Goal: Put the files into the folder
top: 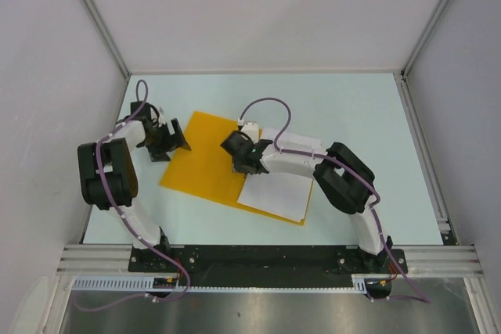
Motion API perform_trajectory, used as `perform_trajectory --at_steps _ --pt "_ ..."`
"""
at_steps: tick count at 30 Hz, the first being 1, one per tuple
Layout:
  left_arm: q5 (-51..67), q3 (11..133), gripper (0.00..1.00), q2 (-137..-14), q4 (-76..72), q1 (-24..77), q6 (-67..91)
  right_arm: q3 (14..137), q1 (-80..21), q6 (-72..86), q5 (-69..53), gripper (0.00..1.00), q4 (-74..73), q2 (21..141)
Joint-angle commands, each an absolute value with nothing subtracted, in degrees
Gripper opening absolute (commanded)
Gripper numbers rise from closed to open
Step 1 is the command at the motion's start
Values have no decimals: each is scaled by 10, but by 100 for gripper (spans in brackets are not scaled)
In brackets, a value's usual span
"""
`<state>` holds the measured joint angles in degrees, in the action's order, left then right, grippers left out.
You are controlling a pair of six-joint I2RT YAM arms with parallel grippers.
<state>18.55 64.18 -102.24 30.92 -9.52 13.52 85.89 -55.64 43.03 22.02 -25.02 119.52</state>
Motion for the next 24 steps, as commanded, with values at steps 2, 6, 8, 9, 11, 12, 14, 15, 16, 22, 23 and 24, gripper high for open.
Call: perform_trajectory --at_steps 2,6,8,9,11,12,14,15,16,22,23,24 --pt "316 552 81 -951 251 -98 183 835 -530 394 212 51 -221 1188" --pt "364 516 57 -865 229 -96 218 829 -518 351 188 52 -191 1178" --pt "384 505 51 -818 228 -94 228 827 -508 330 159 54 -172 1165" --pt "405 502 49 -803 222 -91 241 824 -506 322 151 55 -167 1160" --pt "416 497 49 -765 221 -82 252 824 -497 305 122 61 -156 1144" --pt "422 497 49 -754 218 -77 270 824 -493 304 112 63 -155 1139" --pt "439 499 50 -722 210 -60 291 824 -477 303 79 69 -159 1116" --pt "434 504 53 -711 209 -50 306 823 -473 304 76 71 -164 1105" --pt "428 508 55 -702 205 -27 314 822 -469 305 79 77 -182 1092" --pt "418 524 80 -688 110 88 416 775 -393 324 117 97 -265 942" --pt "407 537 84 -694 101 105 423 760 -374 325 111 97 -272 916" --pt "400 545 86 -701 91 123 435 750 -338 321 101 98 -278 871"
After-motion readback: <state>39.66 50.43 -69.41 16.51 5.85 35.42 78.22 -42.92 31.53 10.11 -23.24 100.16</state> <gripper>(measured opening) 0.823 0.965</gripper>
